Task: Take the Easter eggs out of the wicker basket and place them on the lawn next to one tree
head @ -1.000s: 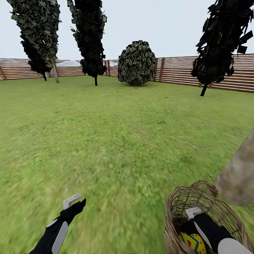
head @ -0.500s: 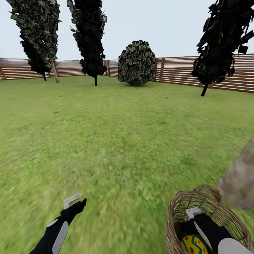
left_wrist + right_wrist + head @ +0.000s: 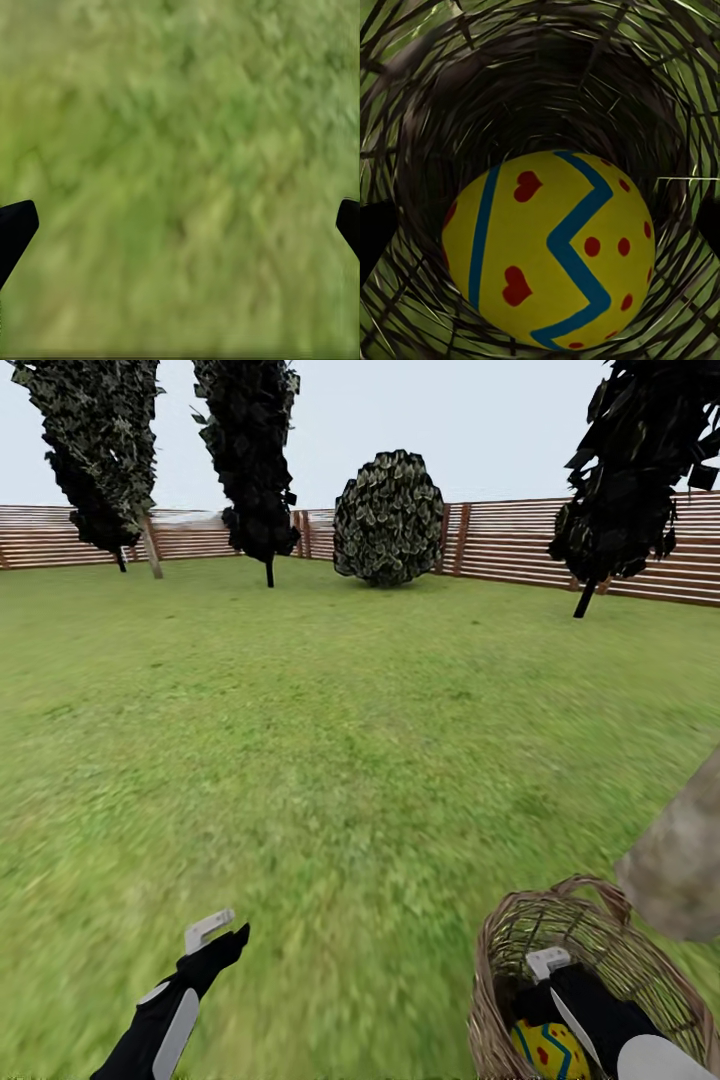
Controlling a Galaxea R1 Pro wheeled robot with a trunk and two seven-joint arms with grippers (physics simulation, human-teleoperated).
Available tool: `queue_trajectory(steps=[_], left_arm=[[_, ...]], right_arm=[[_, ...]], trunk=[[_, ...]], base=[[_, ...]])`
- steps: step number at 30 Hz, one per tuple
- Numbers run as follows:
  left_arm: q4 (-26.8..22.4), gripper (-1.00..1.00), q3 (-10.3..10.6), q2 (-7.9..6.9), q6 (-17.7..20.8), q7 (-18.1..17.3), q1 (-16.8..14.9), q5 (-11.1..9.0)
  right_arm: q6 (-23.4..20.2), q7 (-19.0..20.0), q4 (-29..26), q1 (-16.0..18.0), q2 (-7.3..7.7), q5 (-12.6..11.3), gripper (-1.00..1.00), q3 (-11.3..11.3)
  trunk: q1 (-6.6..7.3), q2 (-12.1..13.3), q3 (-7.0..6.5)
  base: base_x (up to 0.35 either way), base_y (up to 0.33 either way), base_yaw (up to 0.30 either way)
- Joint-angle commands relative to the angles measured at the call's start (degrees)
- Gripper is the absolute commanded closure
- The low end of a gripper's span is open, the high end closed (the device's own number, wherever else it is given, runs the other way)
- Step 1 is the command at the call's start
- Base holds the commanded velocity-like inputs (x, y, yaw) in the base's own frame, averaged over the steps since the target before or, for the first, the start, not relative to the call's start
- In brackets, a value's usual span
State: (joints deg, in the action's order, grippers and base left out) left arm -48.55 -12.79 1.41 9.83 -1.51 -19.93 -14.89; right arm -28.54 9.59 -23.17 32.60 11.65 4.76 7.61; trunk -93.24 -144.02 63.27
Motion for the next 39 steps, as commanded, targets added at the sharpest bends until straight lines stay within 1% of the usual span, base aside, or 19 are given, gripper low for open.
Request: queue_trajectory(steps=[1,10,14,16,22,36,39], left_arm=[[-0.09,-1.00,-0.20,0.07,0.44,-0.16,-0.02,-0.58],[-0.05,-1.00,-0.21,0.08,0.45,-0.16,-0.02,-0.58],[0.27,-1.00,-0.17,0.08,0.45,-0.16,-0.02,-0.58],[0.87,-1.00,-0.01,0.08,0.42,-0.16,-0.02,-0.54],[1.19,-1.00,1.24,0.08,0.36,-0.16,-0.02,-0.57],[1.19,-1.00,1.37,0.08,0.36,-0.16,-0.02,-0.58],[1.18,-1.00,1.37,0.08,0.36,-0.16,-0.02,-0.58]], right_arm=[[-0.28,0.38,-0.12,0.01,0.07,0.52,-1.00,0.13],[-0.21,0.43,-0.14,0.01,0.98,0.47,-1.00,-0.04],[-0.20,0.47,-0.26,0.01,2.17,0.19,-1.00,-0.11],[-0.19,0.50,-0.28,0.01,2.51,0.06,-1.00,-0.13],[-0.20,0.52,-0.30,0.01,2.64,-0.03,-1.00,-0.14],[-0.20,0.43,-0.30,0.01,1.94,0.35,-1.00,0.03],[-0.20,0.51,-0.30,0.01,2.11,0.41,-1.00,0.03]], trunk=[[-0.01,-0.04,0.28],[-0.24,-0.16,2.27],[-0.35,-0.21,3.16],[-0.40,-0.24,3.60],[-0.55,-0.32,4.93],[-0.91,-0.51,8.03],[-0.99,-0.55,8.70]], base=[[0.000,0.000,0.000],[0.000,0.000,0.000],[0.000,0.000,0.000],[0.000,0.000,0.000],[0.000,0.000,0.000],[0.000,0.000,0.000],[0.000,0.000,0.000]])
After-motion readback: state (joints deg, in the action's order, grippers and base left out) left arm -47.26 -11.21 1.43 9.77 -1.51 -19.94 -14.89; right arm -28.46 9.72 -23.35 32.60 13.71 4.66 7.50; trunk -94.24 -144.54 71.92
